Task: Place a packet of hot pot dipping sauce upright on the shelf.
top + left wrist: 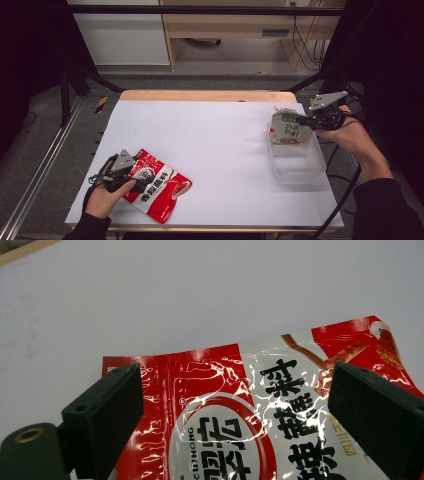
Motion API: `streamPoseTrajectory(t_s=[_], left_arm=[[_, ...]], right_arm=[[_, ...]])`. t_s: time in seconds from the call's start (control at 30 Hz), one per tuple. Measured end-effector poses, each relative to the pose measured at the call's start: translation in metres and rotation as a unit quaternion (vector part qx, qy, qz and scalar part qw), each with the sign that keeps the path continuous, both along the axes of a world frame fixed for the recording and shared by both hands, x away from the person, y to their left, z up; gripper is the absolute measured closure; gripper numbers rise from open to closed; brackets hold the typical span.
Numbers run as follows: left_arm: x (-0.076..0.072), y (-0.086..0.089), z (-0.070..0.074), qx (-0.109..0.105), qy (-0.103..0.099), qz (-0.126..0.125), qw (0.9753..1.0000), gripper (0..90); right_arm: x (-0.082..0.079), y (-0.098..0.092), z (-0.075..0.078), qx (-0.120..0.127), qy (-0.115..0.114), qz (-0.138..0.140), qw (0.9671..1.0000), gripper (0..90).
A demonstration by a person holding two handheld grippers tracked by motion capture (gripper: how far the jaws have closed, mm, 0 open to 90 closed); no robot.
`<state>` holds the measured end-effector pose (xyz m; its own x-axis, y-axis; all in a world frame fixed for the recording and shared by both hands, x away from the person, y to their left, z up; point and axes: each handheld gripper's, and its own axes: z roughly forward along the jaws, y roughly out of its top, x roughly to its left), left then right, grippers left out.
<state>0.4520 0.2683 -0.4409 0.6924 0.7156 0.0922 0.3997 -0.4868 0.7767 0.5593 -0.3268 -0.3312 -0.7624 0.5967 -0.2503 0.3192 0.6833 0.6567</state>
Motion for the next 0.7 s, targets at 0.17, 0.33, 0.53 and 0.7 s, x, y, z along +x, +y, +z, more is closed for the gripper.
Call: streamPoseTrajectory(t_s=[0.17, 0.33, 0.53, 0.7], left_arm=[[0.000, 0.000, 0.000, -0.001, -0.001, 0.001, 1.0000, 7.9], [0.000, 0.000, 0.000, -0.001, -0.001, 0.000, 1.0000, 7.9], [0.000, 0.001, 0.000, 0.000, 0.000, 0.001, 1.0000, 7.8], [0.000, 0.001, 0.000, -0.001, 0.000, 0.002, 1.0000, 7.9]], right_arm=[[0.001, -0.003, -0.006, 0.007, 0.003, -0.009, 0.9999, 89.7], [0.002, -0.011, -0.010, 0.008, 0.008, -0.027, 0.9996, 88.8], [0.002, -0.019, -0.015, 0.014, 0.009, -0.051, 0.9986, 86.0], [0.002, -0.020, -0.016, 0.014, 0.010, -0.061, 0.9980, 83.2]])
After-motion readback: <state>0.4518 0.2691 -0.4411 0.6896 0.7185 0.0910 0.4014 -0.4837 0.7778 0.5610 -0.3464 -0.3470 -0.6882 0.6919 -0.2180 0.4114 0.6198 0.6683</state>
